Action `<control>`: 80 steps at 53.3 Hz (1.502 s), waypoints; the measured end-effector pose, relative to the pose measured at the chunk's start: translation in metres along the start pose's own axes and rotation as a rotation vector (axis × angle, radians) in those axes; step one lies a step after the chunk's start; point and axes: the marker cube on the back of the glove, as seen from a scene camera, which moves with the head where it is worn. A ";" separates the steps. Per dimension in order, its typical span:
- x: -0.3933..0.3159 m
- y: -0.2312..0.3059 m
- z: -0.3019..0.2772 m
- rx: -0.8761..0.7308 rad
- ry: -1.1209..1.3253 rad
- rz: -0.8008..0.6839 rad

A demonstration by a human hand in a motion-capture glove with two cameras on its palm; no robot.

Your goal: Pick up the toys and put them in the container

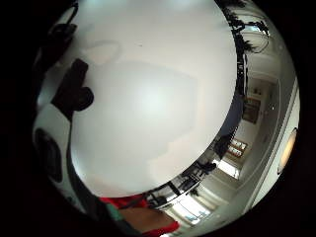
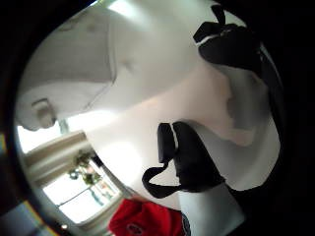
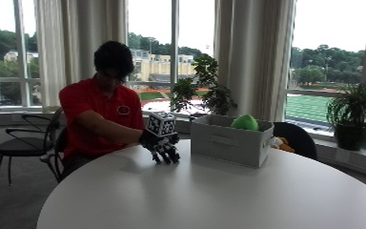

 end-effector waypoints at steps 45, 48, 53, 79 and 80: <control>0.000 0.002 0.002 0.001 0.013 -0.028; -0.001 0.002 0.003 0.003 0.017 -0.026; -0.003 0.004 0.003 0.002 0.017 -0.029; -0.007 0.007 0.003 -0.013 0.009 -0.029; -0.007 0.007 0.004 -0.010 0.011 -0.031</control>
